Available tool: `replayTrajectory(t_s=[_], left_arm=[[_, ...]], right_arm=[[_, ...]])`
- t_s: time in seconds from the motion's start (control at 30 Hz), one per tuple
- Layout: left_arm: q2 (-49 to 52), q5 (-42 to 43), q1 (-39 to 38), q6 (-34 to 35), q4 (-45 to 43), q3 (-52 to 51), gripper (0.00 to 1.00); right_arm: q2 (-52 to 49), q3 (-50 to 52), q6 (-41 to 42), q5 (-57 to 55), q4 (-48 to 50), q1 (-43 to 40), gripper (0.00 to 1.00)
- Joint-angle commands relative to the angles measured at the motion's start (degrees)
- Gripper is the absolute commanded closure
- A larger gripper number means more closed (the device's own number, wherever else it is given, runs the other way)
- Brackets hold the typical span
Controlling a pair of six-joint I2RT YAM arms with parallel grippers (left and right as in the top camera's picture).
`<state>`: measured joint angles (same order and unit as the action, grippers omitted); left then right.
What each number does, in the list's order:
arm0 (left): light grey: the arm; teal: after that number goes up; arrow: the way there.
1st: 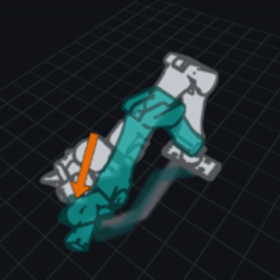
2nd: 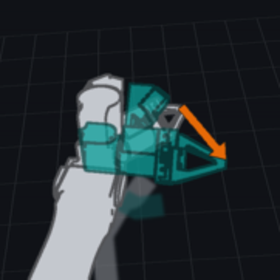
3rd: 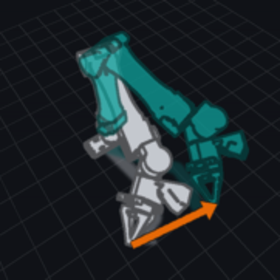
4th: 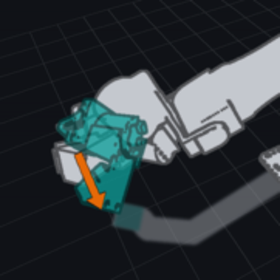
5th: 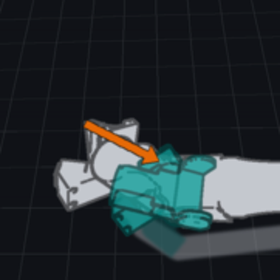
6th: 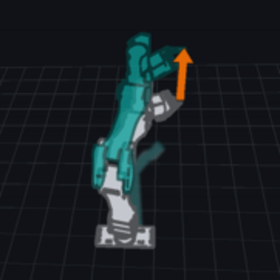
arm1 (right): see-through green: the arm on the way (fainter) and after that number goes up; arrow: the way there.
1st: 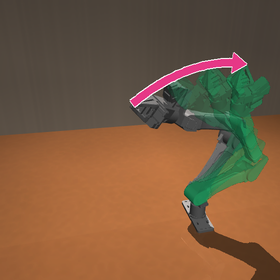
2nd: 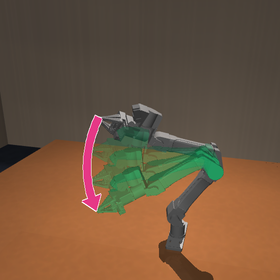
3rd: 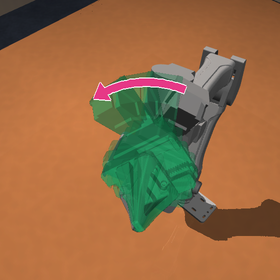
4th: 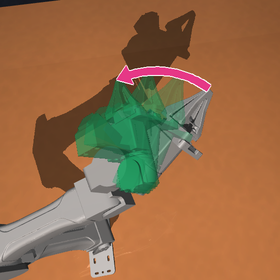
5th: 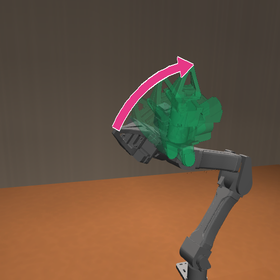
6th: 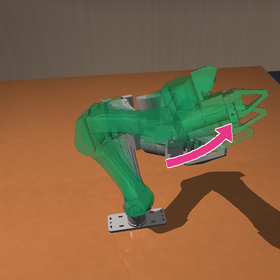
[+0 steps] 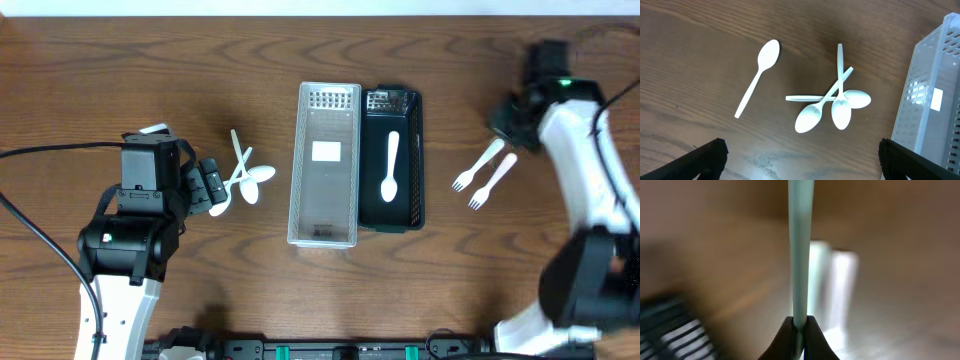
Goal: Pack container
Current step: 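Carry the fork into the black basket and release it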
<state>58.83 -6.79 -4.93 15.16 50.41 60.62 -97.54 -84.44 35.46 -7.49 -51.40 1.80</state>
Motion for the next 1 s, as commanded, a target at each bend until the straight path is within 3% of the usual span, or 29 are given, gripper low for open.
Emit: replayTrajectory(t_s=[0.0, 0.27, 0.47, 0.63, 0.7, 0.8, 0.97], left_arm=[[0.28, -0.26, 0.26, -0.50, 0.11, 0.96, 0.02], [0.28, -0.26, 0.26, -0.50, 0.11, 0.96, 0.02], [0.28, -0.26, 0.26, -0.50, 0.11, 0.96, 0.02], [0.28, -0.26, 0.26, -0.50, 0.11, 0.96, 0.02], [0.28, -0.26, 0.26, -0.50, 0.11, 0.96, 0.02], [0.28, -0.26, 0.26, -0.50, 0.11, 0.96, 0.02], [0.28, -0.26, 0.26, -0.50, 0.11, 0.96, 0.02]], right_arm=[[5.44, -0.44, -1.79, 0.20, 3.02, 9.73, 0.99], [-0.72, -0.13, 1.38, -8.26, 6.03, 27.65, 0.99], [-11.47, -0.13, 3.89, -9.07, 4.22, 29.73, 0.99], [-13.51, -0.13, 5.88, -9.05, 2.32, 29.18, 0.99], [-13.49, -0.13, 3.85, -9.03, 2.45, 29.29, 0.85], [-13.00, -0.22, 1.64, -8.81, 1.16, 29.42, 0.41], [-6.67, -0.26, -0.85, -13.05, 0.81, 28.24, 0.21]])
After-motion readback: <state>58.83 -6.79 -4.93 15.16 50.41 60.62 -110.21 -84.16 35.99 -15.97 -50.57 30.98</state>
